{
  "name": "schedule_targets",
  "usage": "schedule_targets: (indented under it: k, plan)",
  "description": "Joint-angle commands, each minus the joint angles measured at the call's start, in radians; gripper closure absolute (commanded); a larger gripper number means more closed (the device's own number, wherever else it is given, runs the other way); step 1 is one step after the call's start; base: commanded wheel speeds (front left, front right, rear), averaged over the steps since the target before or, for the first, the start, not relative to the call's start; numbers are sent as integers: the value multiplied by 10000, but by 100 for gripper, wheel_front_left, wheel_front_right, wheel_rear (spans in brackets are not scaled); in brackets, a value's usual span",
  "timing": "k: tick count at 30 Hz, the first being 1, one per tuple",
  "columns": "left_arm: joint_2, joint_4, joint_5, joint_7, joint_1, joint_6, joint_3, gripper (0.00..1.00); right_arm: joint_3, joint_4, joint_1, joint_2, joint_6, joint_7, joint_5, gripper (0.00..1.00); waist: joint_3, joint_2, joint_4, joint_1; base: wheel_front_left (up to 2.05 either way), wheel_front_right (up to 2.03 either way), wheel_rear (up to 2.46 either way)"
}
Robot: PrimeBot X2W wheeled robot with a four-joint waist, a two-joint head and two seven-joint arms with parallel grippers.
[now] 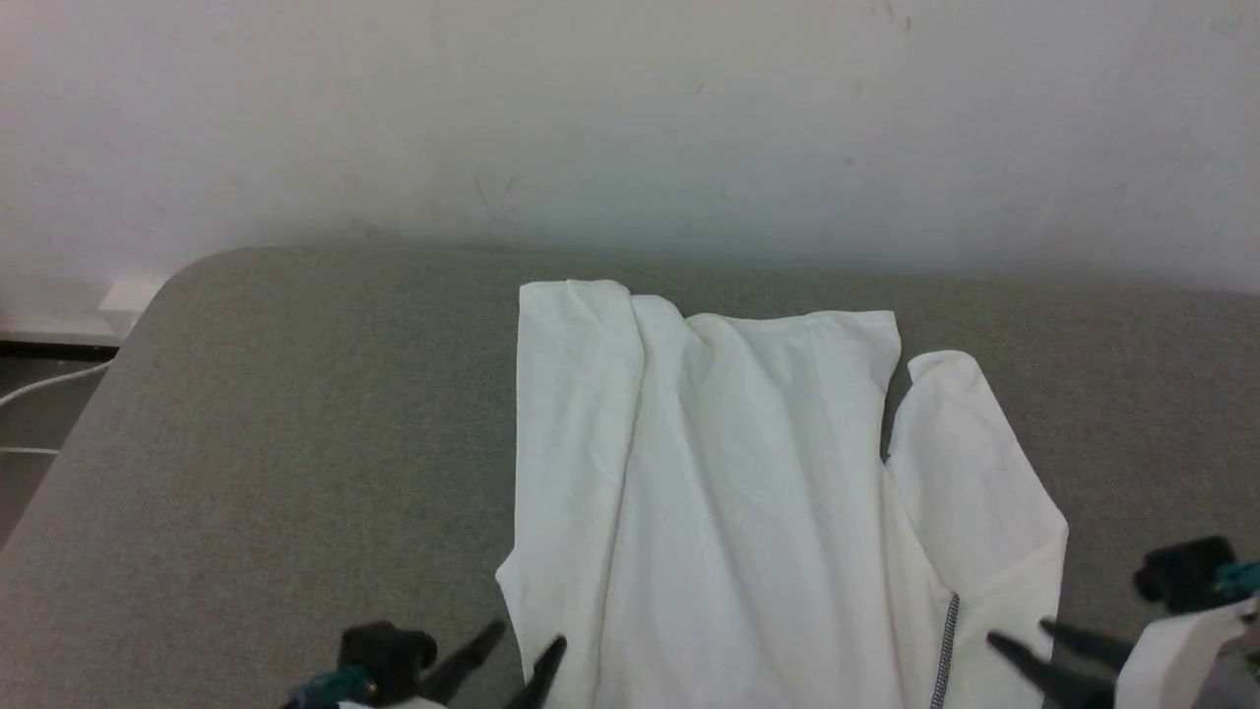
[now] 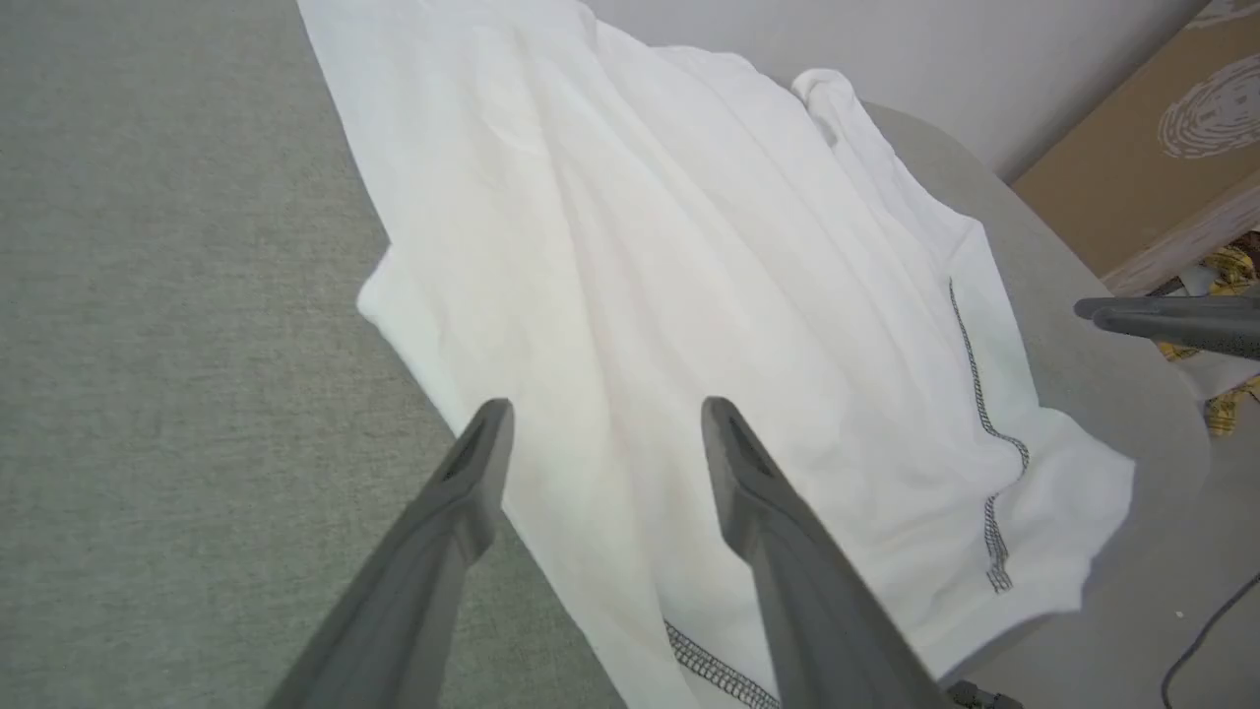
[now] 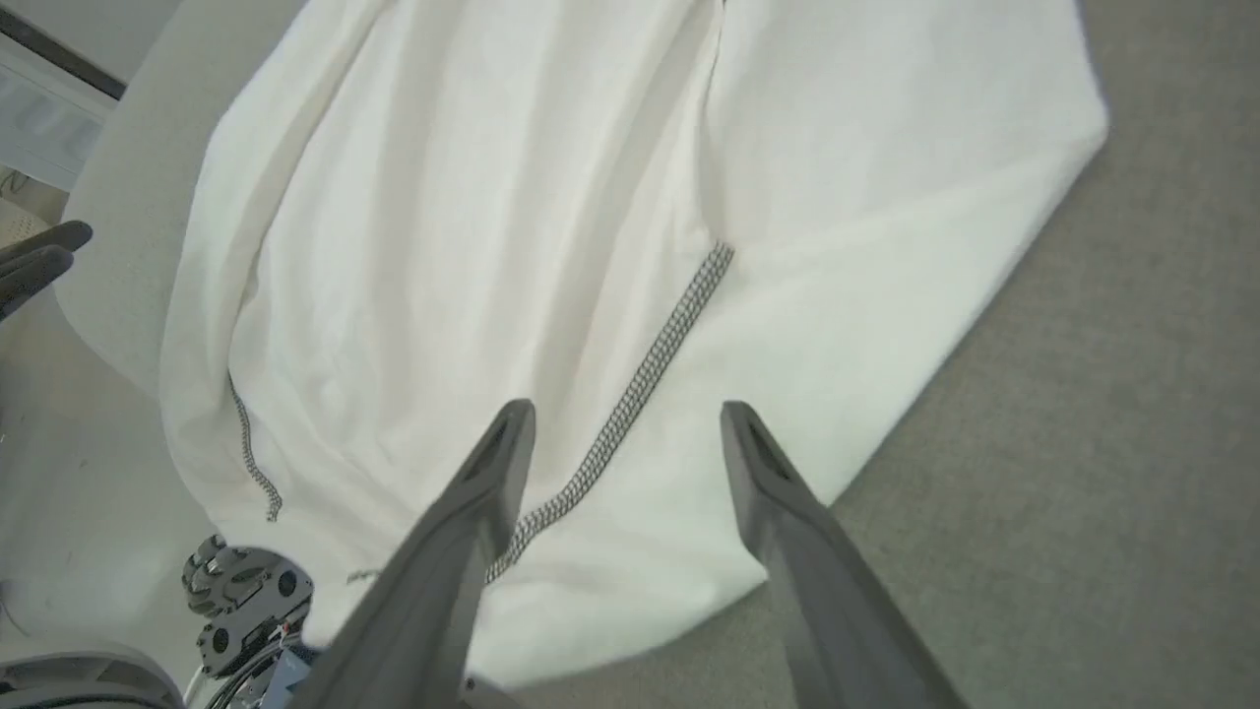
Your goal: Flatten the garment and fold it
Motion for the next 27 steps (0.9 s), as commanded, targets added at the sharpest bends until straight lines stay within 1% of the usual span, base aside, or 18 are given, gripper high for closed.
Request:
schedule_targets:
  k: [1, 4, 6, 7, 9, 11, 14, 16, 20, 23, 27]
  plan:
    - [-57, -158, -33, -273, -281, 127, 226, 0, -524, -327, 33, 23, -19, 34, -269, 0, 192, -1, 107, 0, 0, 0, 0]
    - [-254, -409, 16, -1125, -687, 419, 847, 0, -1848, -920, -254, 210, -19, 274, -1363, 0, 525, -1, 221, 0, 0, 0, 0]
    - [-359, -438, 204, -1749, -1005, 578, 1170, 0, -2413, -1195, -585, 369, -19, 529, -2285, 0, 827, -1, 312, 0, 0, 0, 0]
    - [-440, -422, 332, -2120, -1176, 691, 1338, 0, -2694, -1261, -837, 578, -19, 573, -2666, 0, 1003, -1, 353, 0, 0, 0, 0]
    - [-630, -348, 647, -2636, -1498, 928, 1629, 0, -2938, -1269, -1439, 921, -19, 587, -3338, 0, 1378, -1, 428, 0, 0, 0, 0]
    - [-1011, -277, 812, -2899, -1752, 1126, 1975, 0, -3012, -893, -2096, 1108, -19, 494, -4040, 0, 1710, -1, 526, 0, 0, 0, 0]
    - [-1556, -121, 1249, -3009, -2011, 1216, 2256, 0, -2960, 301, -3017, 1216, -19, 474, -4987, 0, 2118, -1, 732, 0, 0, 0, 0]
    - [-2057, -181, 1452, -3019, -2114, 1105, 2542, 0, -2896, 1191, -3607, 1254, -19, 449, -5422, 0, 2343, -1, 905, 0, 0, 0, 0]
    - [-2711, -50, 2023, -3023, -2086, 741, 2901, 0, -2946, 2960, -4635, 1354, -19, 358, -5841, 0, 2626, -1, 1234, 0, 0, 0, 0]
    - [-3016, 113, 2281, -3024, -2019, 447, 3178, 0, -2710, 4012, -5202, 1334, -19, 177, -5865, 0, 2765, -1, 1419, 0, 0, 0, 0]
    - [-3261, 305, 2559, -3025, -1968, 110, 3509, 0, -2312, 5048, -5692, 1251, -19, -179, -5650, 0, 2892, -1, 1598, 0, 0, 0, 0]
